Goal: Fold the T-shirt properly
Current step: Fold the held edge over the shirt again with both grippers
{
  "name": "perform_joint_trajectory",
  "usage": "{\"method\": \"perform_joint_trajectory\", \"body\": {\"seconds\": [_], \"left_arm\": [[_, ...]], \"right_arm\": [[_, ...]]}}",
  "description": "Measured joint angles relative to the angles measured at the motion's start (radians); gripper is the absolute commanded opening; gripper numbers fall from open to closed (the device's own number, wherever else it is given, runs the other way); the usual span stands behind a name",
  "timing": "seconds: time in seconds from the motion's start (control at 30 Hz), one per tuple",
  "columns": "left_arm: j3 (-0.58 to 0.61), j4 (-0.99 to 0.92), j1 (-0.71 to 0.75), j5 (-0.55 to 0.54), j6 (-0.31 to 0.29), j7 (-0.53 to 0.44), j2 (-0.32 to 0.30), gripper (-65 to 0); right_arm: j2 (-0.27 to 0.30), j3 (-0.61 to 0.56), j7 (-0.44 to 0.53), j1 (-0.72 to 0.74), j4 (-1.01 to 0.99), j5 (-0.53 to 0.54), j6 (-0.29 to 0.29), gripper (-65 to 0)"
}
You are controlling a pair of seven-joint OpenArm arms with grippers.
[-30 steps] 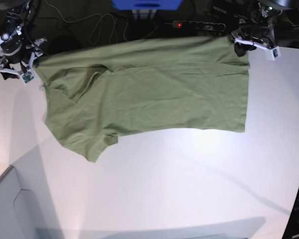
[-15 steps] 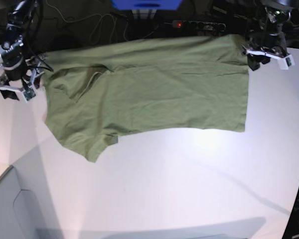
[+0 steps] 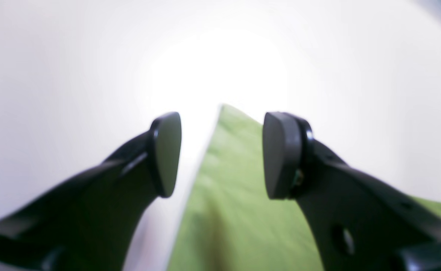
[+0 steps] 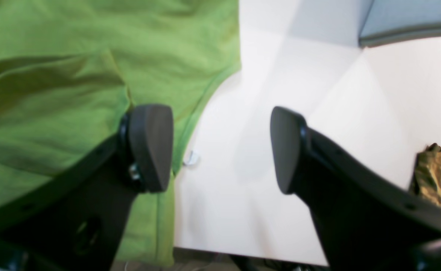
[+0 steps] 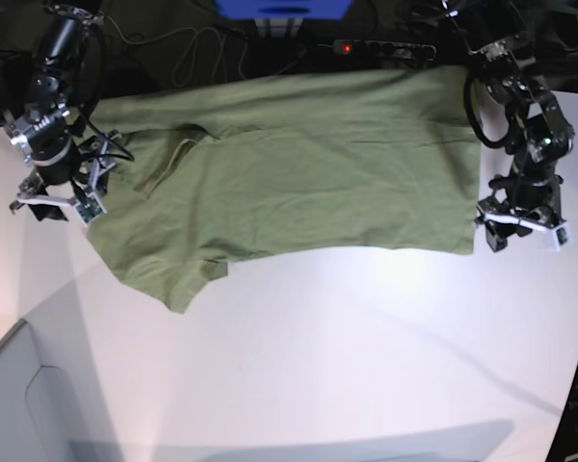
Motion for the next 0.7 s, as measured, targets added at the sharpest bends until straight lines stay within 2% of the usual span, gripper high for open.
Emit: {"method": "perform_joint_trajectory", "body": {"seconds": [0.07, 0.17, 0.3, 0.37, 0.5, 0.7], "left_arm": [[0.025, -0.094, -0.051, 0.074, 0.008, 0.0, -0.002, -31.8], [0.079, -0.211, -0.107, 0.103, 0.005, -0.008, -0.003, -31.8], [0.158, -0.308, -0.13, 0.123, 0.007, -0.136, -0.005, -31.8], [0.2, -0.341, -0.134, 0.172, 0.007, -0.184, -0.006, -31.8], [0.238, -0.422, -0.161, 0.229, 0.008, -0.228, -0.003, -31.8], [0.24, -0.49, -0.18, 0.235, 0.012, -0.315, -0.008, -31.8]], "right_arm": [[0.003, 0.002, 0.001, 0.002, 0.0, 0.0, 0.0, -26.2], [0.005, 0.006, 0.002, 0.005, 0.0, 0.0, 0.0, -26.2], [0.005, 0.006, 0.001, -0.005, 0.0, 0.0, 0.0, -26.2], [0.005, 0.007, 0.001, -0.005, 0.0, 0.0, 0.0, -26.2], [0.003, 0.007, 0.0, -0.005, 0.0, -0.051, 0.0, -26.2], [0.0, 0.008, 0.001, -0.005, 0.0, -0.064, 0.0, -26.2]]}}
